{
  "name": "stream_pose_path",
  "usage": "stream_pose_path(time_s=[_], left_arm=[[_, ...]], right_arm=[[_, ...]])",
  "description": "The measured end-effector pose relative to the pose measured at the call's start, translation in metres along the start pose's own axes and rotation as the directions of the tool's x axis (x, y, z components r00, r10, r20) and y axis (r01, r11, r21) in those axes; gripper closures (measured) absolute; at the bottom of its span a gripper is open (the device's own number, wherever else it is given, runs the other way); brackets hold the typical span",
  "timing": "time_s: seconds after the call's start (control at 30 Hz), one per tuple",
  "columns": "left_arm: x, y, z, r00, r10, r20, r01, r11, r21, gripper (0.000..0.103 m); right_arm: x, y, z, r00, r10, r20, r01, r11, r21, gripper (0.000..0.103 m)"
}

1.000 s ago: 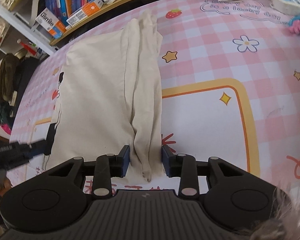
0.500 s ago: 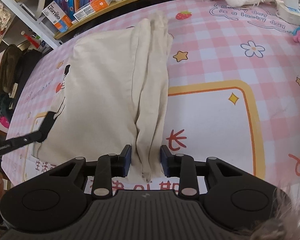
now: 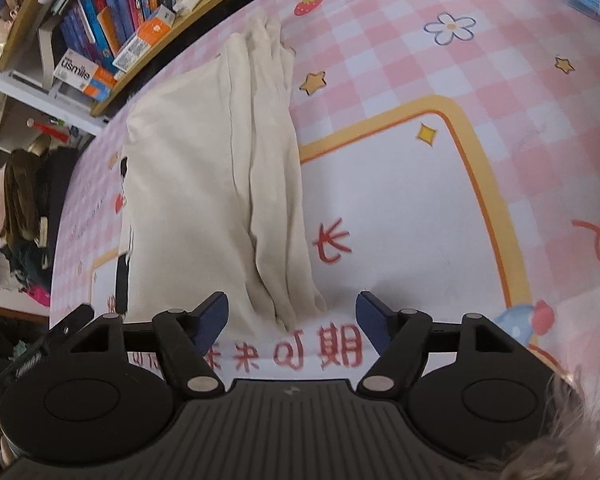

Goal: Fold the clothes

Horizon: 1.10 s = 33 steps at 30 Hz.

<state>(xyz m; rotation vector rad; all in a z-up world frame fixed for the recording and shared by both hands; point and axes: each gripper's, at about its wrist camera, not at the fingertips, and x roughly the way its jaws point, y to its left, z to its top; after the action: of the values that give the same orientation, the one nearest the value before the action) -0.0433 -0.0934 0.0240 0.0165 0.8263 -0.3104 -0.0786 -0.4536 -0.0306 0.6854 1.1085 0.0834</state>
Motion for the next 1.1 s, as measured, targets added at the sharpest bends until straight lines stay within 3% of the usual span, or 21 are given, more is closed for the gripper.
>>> stream_pose_path(time_s=[0.13,0.3,0.33,0.37,0.47,0.57,0.73,0.9,1.0,1.1], left_arm=[[-0.001,-0.021,0.002,1.0,-0.024,0.013,0.022,0.994,0.109,0.007],[-0.005,-0.038,-0.003,0.996,-0.085,0.041,0.075,0.975,0.209,0.007],[-0.005,-0.042,-0.004,0.995,-0.096,0.036,0.085,0.969,0.23,0.007],[-0.004,-0.046,-0.005,0.994,-0.106,0.028,0.096,0.963,0.251,0.007],[-0.002,-0.058,-0.009,0.991,-0.135,0.001,0.128,0.941,0.314,0.007],[0.001,-0.07,-0.012,0.987,-0.16,-0.02,0.156,0.916,0.37,0.007],[0.013,-0.093,-0.014,0.982,-0.188,-0.023,0.179,0.881,0.438,0.007],[0.033,-0.112,-0.015,0.993,-0.114,0.002,0.097,0.851,0.516,0.008],[0.039,-0.115,-0.015,0.996,-0.091,0.018,0.068,0.85,0.522,0.011],[0.043,-0.112,-0.011,0.997,-0.081,0.016,0.062,0.863,0.501,0.035]], right_arm=[[0.008,0.014,0.002,0.999,-0.053,0.003,0.053,0.996,-0.072,0.038],[0.019,0.036,0.0,0.992,-0.128,-0.002,0.125,0.973,-0.195,0.072],[0.021,0.037,-0.001,0.992,-0.128,-0.01,0.123,0.971,-0.203,0.083],[0.021,0.034,0.0,0.995,-0.098,-0.028,0.091,0.98,-0.175,0.087],[0.017,0.021,0.005,0.997,0.034,-0.075,-0.037,0.999,-0.04,0.089],[0.006,0.016,0.014,0.985,0.156,-0.074,-0.151,0.986,0.065,0.089],[-0.011,0.031,0.026,0.961,0.272,-0.043,-0.267,0.958,0.105,0.089],[-0.012,0.049,0.037,0.955,0.295,-0.039,-0.29,0.953,0.092,0.089],[-0.011,0.052,0.038,0.958,0.283,-0.041,-0.279,0.957,0.075,0.089],[-0.012,0.053,0.037,0.962,0.27,-0.043,-0.268,0.962,0.043,0.089]])
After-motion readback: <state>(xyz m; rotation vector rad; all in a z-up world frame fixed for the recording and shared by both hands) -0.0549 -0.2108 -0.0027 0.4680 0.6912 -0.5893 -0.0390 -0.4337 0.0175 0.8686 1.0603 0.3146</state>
